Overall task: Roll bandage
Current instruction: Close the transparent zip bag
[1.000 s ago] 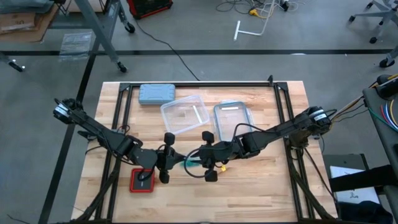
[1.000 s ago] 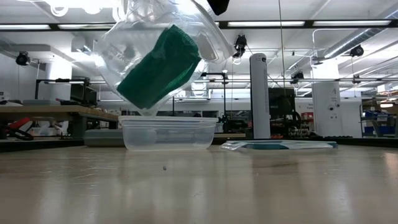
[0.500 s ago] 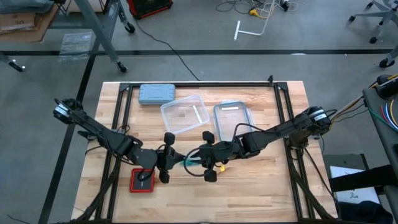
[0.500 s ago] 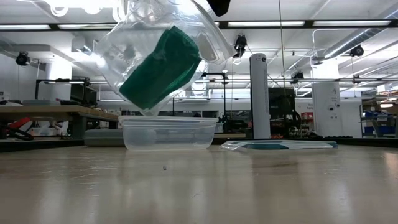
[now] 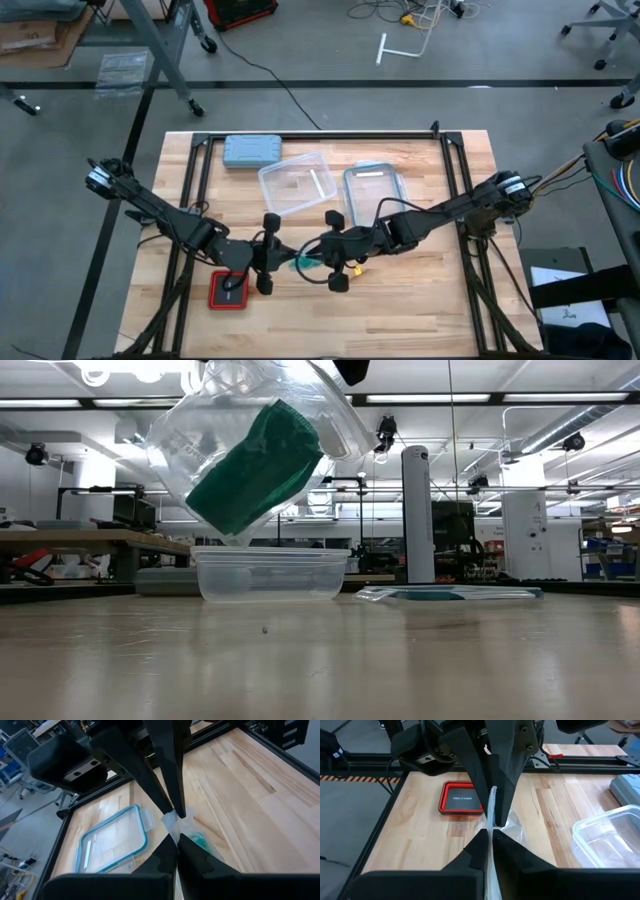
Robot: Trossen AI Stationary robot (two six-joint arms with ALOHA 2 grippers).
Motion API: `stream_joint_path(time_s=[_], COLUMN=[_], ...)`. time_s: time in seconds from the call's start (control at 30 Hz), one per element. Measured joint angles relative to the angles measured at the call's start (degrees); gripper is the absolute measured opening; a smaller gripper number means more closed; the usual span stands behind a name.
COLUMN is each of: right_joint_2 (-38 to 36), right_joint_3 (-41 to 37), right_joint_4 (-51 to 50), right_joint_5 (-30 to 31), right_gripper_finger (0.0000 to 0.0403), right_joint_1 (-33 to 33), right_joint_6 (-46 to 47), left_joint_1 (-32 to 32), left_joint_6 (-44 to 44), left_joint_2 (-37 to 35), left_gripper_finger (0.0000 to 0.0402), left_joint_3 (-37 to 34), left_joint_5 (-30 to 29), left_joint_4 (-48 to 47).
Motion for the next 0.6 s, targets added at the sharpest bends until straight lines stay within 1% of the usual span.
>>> stream_joint_path(time_s=[0.4, 0.6], right_joint_2=[0.0, 0.0], right_joint_3=[0.0, 0.0], right_joint_4=[0.0, 0.4], right_joint_5=[0.0, 0.0], right_gripper_finger=[0.0093, 0.0114], right_joint_1=[-1.4, -1.4], right_joint_6=[0.0, -0.6], left_joint_1=[0.0, 0.0], left_joint_6=[-4.9, -4.2], left_joint_2=[0.2, 2.3], left_gripper_finger=[0.0000, 0.0000], left_joint_3=[0.0, 0.0], left_joint_5=[-0.1, -0.1], left_joint_4=[0.1, 0.0])
